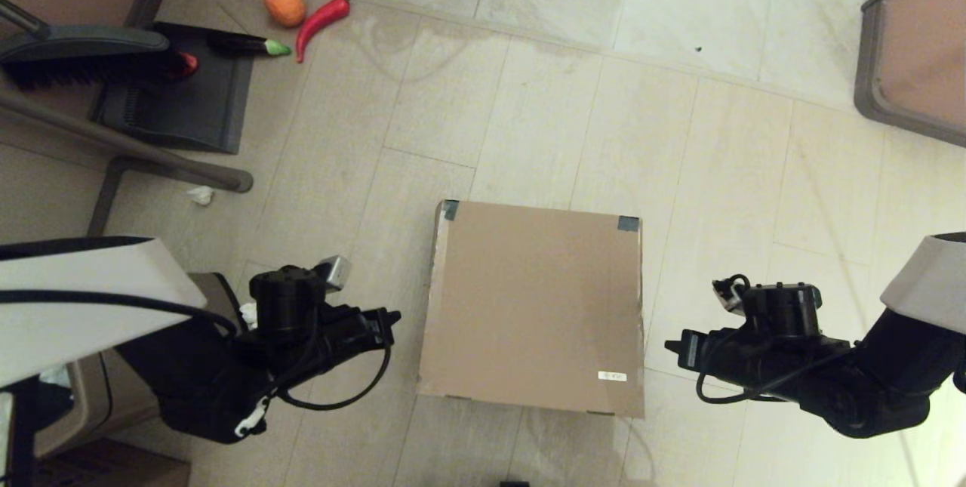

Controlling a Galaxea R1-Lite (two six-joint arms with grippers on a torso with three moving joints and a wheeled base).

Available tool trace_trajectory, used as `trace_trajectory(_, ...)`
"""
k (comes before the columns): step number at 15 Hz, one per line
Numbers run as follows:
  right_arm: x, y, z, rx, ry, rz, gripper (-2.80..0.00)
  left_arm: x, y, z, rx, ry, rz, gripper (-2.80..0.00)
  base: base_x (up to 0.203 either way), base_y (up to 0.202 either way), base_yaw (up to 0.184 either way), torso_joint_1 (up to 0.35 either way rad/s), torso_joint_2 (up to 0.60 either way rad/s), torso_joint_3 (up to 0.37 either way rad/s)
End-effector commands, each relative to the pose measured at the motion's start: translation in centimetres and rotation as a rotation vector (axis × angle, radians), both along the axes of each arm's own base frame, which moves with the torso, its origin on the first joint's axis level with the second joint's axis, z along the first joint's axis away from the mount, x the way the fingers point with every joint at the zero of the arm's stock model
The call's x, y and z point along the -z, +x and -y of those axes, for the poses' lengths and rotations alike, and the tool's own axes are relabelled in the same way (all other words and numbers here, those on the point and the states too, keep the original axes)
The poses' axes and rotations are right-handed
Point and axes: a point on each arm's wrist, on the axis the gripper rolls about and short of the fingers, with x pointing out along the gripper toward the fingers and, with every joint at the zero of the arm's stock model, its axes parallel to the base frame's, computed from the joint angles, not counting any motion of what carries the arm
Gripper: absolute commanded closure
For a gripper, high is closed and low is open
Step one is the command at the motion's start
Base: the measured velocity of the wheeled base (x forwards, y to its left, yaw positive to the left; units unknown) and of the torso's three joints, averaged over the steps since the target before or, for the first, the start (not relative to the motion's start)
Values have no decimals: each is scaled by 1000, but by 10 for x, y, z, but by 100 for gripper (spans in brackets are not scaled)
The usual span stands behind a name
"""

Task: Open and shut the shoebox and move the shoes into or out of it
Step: Open the shoe box

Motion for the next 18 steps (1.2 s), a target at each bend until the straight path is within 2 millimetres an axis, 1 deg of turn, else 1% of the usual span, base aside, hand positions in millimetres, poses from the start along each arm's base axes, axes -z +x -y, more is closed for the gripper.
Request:
trace_trajectory(1,9,5,-6,-15,2,-13,0,16,12,3,-21,12,-16,0,0,0,0,0,0,0)
trace_trajectory(3,14,9,-10,-23,6,-21,0,23,18,5,-27,16,-19,0,0,0,0,0,0,0)
trace_trajectory(6,16,12,-16,-33,12,-21,0,32,24,7,-26,20,-30,0,0,0,0,0,0,0)
trace_trajectory(8,19,13,-17,-34,7,-26,0,32,28,13,-15,17,-19,0,0,0,0,0,0,0)
trace_trajectory(12,25,13,-18,-30,18,-10,0,37,26,30,27,19,-27,0,0,0,0,0,0,0)
trace_trajectory(15,26,12,-18,-25,28,-17,0,38,25,31,29,20,-30,0,0,0,0,0,0,0)
trace_trajectory(18,28,14,-25,-41,49,24,0,40,25,32,33,23,-33,0,0,0,0,0,0,0)
